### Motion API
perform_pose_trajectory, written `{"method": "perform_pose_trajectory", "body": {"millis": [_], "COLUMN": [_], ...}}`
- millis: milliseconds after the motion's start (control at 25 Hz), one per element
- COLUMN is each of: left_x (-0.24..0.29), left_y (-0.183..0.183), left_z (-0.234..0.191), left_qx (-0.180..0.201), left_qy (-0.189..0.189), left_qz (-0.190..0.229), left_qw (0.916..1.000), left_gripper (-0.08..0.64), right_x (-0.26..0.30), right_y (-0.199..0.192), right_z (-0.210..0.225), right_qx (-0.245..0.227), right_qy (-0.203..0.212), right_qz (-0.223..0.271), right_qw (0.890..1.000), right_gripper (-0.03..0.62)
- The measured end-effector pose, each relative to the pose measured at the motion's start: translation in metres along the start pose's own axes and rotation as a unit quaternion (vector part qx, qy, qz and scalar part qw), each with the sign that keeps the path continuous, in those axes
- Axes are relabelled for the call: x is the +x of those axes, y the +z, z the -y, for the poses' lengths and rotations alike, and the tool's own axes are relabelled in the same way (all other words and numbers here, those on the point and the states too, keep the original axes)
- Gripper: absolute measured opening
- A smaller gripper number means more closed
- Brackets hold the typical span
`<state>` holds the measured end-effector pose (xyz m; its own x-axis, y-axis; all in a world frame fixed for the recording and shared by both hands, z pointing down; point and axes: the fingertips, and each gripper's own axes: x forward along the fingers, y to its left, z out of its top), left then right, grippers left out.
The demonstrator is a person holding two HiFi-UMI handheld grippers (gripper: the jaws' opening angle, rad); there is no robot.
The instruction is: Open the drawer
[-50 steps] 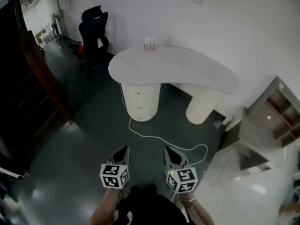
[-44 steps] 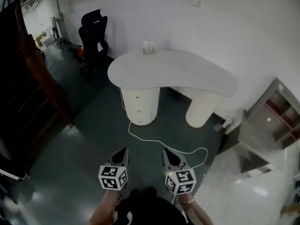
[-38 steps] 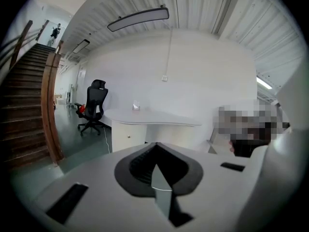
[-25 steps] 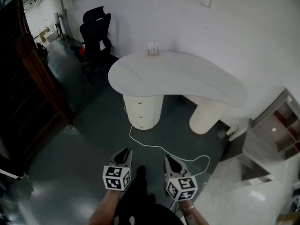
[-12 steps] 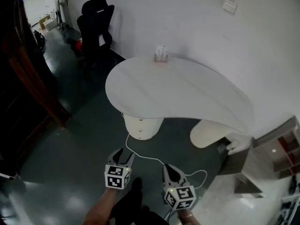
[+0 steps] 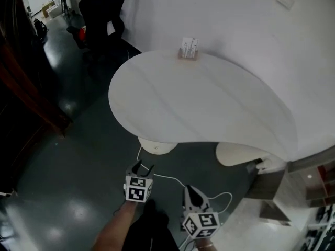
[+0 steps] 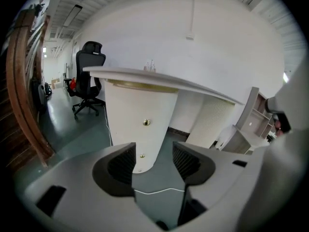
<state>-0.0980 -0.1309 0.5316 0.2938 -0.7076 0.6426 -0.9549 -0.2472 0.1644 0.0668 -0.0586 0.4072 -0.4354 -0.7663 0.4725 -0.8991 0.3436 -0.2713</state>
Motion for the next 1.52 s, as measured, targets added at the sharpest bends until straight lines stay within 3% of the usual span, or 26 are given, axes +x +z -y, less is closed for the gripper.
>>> {"method": "perform_pose_trajectory", "body": {"millis": [400, 760, 1160, 1320, 1520], "left_x": [0.095, 0.183, 0.249, 0.269, 0.28], "left_y": [-0.046, -0.088, -0.1, -0.106, -0.106], "left_z": [-0.027, -0.045, -0.057, -0.06, -0.063], "left_qx": [-0.039, -0.01, -0.012, -0.033, -0.037], "left_qy": [0.037, 0.045, 0.059, 0.053, 0.057], "left_qz": [0.0, 0.009, 0.009, -0.007, -0.016], "left_qw": [0.9985, 0.9989, 0.9981, 0.998, 0.9975], "left_gripper": [0.219, 0.221, 0.219, 0.214, 0.142], "right_x": [0.068, 0.122, 0.166, 0.172, 0.171], "right_y": [-0.062, -0.134, -0.158, -0.166, -0.176], "right_z": [0.03, 0.063, 0.086, 0.09, 0.097], "right_qx": [-0.04, -0.038, -0.062, -0.062, -0.054], "right_qy": [0.037, 0.046, 0.057, 0.058, 0.051], "right_qz": [-0.019, -0.027, -0.011, -0.014, -0.02], "right_qw": [0.998, 0.998, 0.996, 0.996, 0.997], "right_gripper": [0.003, 0.003, 0.003, 0.003, 0.003]}}
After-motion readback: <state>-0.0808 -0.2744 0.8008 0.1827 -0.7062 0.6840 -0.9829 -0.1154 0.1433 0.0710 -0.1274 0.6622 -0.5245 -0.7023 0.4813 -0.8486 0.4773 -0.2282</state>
